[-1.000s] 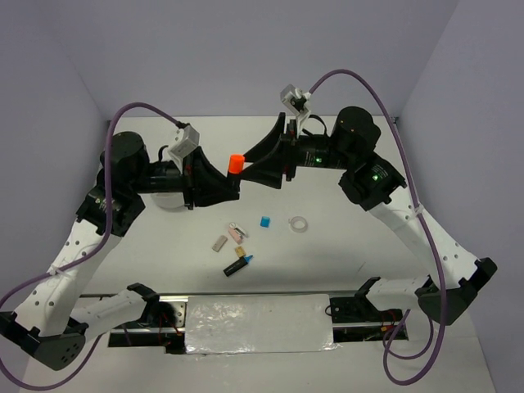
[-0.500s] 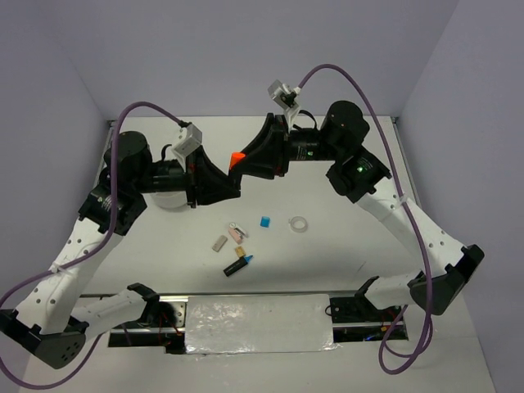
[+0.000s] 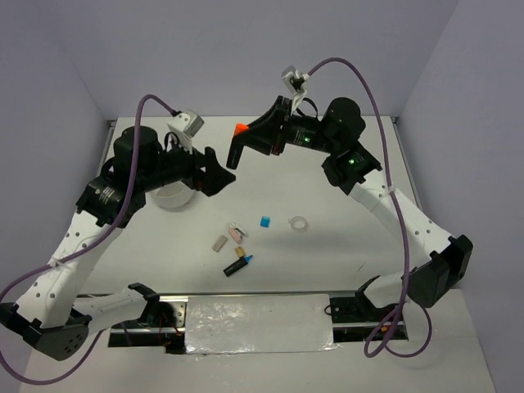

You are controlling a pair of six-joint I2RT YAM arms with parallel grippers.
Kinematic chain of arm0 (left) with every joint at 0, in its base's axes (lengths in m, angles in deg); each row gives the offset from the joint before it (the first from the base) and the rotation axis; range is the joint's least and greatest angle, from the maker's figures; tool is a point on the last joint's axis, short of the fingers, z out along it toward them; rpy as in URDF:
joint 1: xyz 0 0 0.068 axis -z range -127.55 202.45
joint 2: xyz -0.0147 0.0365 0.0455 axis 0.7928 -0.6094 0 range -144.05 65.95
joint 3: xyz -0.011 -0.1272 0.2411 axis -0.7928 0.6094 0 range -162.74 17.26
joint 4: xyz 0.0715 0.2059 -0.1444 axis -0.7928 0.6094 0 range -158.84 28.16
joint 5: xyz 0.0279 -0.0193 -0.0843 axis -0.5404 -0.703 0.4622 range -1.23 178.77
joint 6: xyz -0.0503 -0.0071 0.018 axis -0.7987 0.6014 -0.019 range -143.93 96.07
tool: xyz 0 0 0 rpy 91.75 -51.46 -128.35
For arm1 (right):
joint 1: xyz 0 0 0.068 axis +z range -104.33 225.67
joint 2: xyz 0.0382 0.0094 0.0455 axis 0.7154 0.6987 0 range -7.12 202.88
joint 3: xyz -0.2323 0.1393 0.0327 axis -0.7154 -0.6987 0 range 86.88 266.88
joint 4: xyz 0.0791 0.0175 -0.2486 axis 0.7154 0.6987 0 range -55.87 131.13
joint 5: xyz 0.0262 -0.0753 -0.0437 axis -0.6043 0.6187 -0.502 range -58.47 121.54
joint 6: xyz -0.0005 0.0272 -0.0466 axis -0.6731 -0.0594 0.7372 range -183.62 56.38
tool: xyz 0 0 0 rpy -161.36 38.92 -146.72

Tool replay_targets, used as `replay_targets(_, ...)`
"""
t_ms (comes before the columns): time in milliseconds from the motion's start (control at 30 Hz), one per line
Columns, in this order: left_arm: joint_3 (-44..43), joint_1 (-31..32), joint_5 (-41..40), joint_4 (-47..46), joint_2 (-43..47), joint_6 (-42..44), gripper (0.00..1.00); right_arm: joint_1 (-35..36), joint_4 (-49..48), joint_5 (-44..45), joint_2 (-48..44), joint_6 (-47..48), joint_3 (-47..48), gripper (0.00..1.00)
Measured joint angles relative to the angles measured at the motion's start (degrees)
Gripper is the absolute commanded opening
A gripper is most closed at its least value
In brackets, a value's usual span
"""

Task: Sort the stationery into containers
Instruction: Place the pen in the storage box.

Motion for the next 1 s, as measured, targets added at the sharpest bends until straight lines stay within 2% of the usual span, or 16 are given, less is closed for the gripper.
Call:
replay_targets(133,-2.1,0.0,-28.3,9.4,0.2,-9.0,0.99,-1.7,-6.7,12.4,0.6,-3.9,-7.4,0.00)
replay_targets(233,-2.3,-0.2,-46.9,19.1,1.5,-18.6,0.99,-1.3,-11.0,20.2,6.4,-8.5,-9.1,0.00)
replay_targets(333,-2.3,-0.2,-58.6,28.1,3.3,-26.1,0.99,0.7,-13.1,26.9,14.9,-11.2,-7.3,0.00)
replay_targets(400,-2.4,-0.3,-63.5,33.2,3.7,-29.7,0.99,2.6,-13.0,30.9,21.3,-12.3,-4.3,0.00)
replay_targets(467,-2.5,-0.4,-66.1,36.7,3.7,-31.2,0.99,4.6,-12.0,34.4,26.5,-12.4,-1.3,0.00)
replay_targets(600,-2.5,-0.5,-66.2,39.2,3.0,-31.3,0.99,7.4,-10.0,38.7,35.2,-11.7,6.8,0.00)
replay_targets(1000,-3.3,-0.5,-62.1,41.4,1.7,-29.2,0.99,7.8,-2.8,39.0,51.5,-8.1,26.9,0.00)
